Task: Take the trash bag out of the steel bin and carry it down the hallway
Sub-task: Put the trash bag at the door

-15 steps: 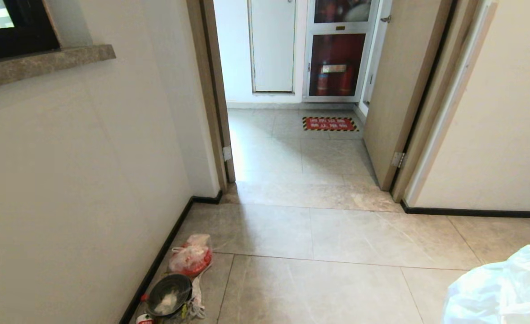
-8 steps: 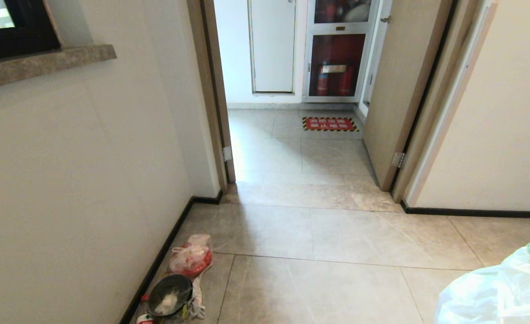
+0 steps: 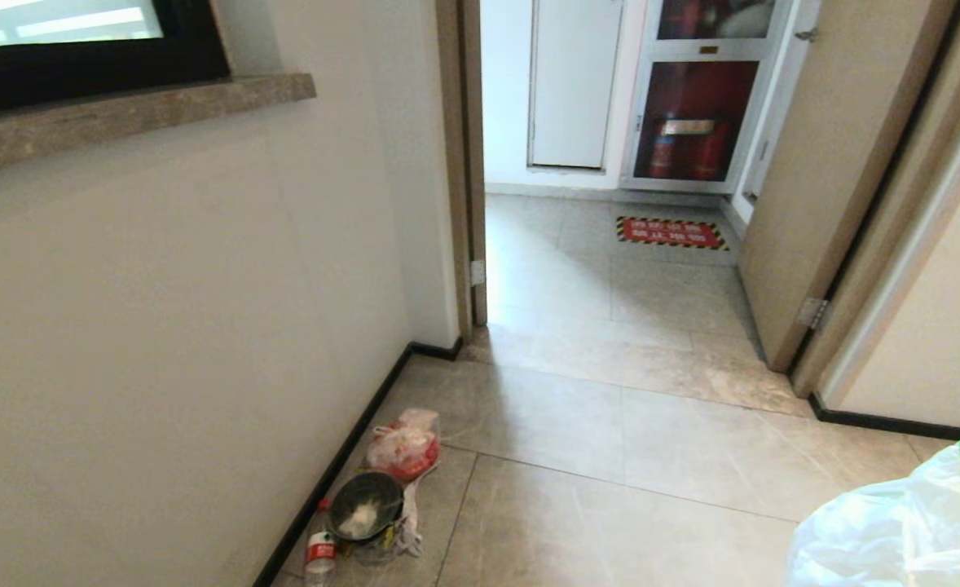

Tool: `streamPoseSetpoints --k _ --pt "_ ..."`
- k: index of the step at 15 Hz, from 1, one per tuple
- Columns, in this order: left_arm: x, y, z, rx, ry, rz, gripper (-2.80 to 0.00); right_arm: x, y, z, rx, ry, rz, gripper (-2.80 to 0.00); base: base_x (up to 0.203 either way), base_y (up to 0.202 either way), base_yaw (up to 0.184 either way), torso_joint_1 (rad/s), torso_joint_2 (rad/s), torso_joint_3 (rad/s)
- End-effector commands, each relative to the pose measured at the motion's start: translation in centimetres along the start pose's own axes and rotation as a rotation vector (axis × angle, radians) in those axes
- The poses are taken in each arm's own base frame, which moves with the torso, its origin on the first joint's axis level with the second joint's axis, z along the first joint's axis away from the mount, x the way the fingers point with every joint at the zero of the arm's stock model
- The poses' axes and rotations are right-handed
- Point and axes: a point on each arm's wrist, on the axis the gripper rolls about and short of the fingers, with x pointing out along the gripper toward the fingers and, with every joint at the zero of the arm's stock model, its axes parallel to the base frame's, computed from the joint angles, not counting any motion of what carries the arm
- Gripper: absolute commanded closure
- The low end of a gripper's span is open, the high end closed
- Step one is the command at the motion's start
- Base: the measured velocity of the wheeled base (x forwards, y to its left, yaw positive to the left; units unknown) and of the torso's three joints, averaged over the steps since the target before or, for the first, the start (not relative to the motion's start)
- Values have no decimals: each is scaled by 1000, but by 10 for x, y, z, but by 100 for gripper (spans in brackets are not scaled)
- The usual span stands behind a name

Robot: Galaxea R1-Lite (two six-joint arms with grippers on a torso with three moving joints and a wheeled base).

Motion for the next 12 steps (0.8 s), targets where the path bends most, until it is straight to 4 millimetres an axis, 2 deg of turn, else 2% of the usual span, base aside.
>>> streamPoseSetpoints --k 1,12 --pt "0 0 0 0 0 0 0 0 0 0 0 1 0 0 -2 -9 169 8 10 5" --pt "0 0 0 0 0 0 0 0 0 0 7 1 -1 0 0 -8 172 4 4 2"
